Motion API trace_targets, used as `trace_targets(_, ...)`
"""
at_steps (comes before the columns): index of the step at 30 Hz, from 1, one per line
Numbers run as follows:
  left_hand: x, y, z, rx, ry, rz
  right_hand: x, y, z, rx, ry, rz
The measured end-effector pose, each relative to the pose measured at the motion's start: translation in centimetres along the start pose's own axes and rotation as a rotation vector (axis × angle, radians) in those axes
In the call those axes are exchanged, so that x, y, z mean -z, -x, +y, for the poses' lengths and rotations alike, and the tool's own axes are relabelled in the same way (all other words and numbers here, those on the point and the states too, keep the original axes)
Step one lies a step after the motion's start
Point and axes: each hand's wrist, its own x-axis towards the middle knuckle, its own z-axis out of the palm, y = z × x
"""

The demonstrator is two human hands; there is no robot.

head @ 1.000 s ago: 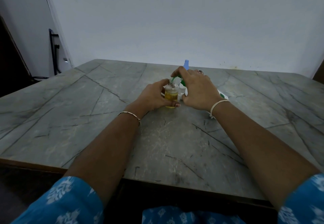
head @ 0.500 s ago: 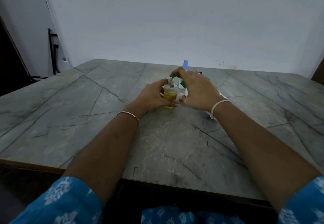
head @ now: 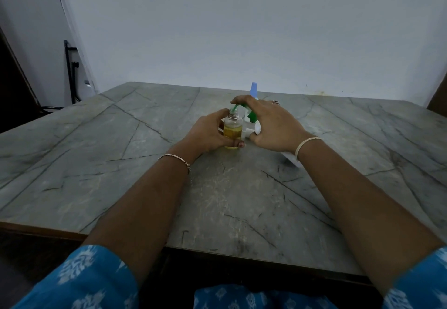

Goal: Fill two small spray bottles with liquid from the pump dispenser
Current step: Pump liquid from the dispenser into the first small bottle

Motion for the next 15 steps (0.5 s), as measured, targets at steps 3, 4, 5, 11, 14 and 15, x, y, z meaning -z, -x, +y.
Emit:
trace_targets(3, 0.1, 0.2, 0.1, -0.017, 0.005, 0.007, 0.3, 0.2, 0.1, 0.030, -0.054, 0.005)
trace_targets(4, 0.1, 0.2, 0.2, -0.026, 0.004, 0.006, 0.4, 0.3, 0.2, 0.038, -0.069, 0.009)
trace_targets(5, 0.1, 0.2, 0.2, -0.036, 0.009, 0.005, 0.6, 0.4, 0.4, 0.047, -0.066, 0.011)
trace_targets(11, 0.1, 0.4, 0.2, -0.052, 0.025, 0.018, 1.5, 0.8, 0.7, 0.082, -0.094, 0.011)
trace_targets(14, 0.2, 0.6, 0.5, -0.062, 0.018, 0.028, 1.3, 0.7, 0.5, 0.102, -0.141, -0.024)
trace_targets(15, 0.2, 0.6, 0.5, -0.065, 0.029, 0.029, 1.2, 0.7, 0.5, 0.102, -0.130, -0.029)
